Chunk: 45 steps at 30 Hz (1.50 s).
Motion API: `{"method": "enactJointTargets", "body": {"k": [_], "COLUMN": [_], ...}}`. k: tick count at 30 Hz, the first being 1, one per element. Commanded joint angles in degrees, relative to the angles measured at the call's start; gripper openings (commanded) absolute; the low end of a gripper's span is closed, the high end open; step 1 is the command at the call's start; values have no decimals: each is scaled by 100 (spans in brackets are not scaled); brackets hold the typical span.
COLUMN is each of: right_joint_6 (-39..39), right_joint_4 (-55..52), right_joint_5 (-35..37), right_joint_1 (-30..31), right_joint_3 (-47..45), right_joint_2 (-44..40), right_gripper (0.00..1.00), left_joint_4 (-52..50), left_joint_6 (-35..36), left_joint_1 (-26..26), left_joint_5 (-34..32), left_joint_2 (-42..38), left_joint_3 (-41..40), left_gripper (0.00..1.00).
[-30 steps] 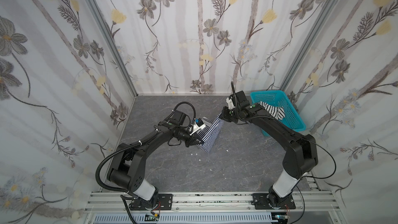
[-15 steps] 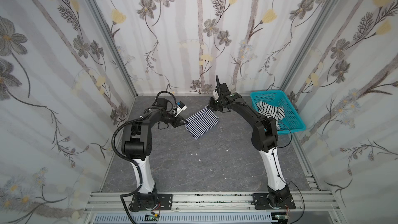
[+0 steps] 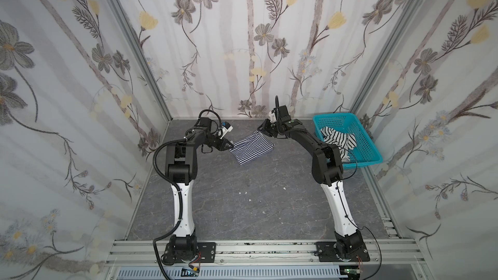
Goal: Fold and stack tank tops
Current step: Fold the tank top at the top-center of the table, then rotate the tank top at the top-center of the table.
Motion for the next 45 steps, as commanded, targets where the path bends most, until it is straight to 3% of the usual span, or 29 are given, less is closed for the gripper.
{"method": "enactJointTargets", "body": {"k": [1, 5, 8, 16, 23, 35, 45], "right_joint_6": [6, -198, -244, -395, -338, -528, -724], "right_joint_4": [416, 187, -110, -474, -591, -1136, -1500], "right_joint_5": [-148, 85, 206, 669, 1038, 1288, 1640], "right_joint_1": [36, 192, 282, 467, 354, 255, 959], "right_joint_3": [44, 25, 24, -249, -608, -642, -1382], "right_joint_2": [-42, -183, -144, -48, -68, 24, -559], "right_gripper": [36, 40, 39, 38, 34, 32, 31], "left_joint_4": [-28, 22, 72, 446, 487, 780, 750], "left_joint_6": [-249, -470, -665, -654, -655, -1082, -671], "left_joint_1": [0, -3, -1, -280, -851, -1007, -788], "left_joint_5": [27, -40, -134, -182, -521, -1920, -3093], "left_joint_2": [183, 358, 318, -988, -972, -626, -921], "left_joint_3": [349, 666, 667, -856, -1317, -1147, -1653], "left_gripper": [30, 40, 42, 43, 43, 43, 43]}}
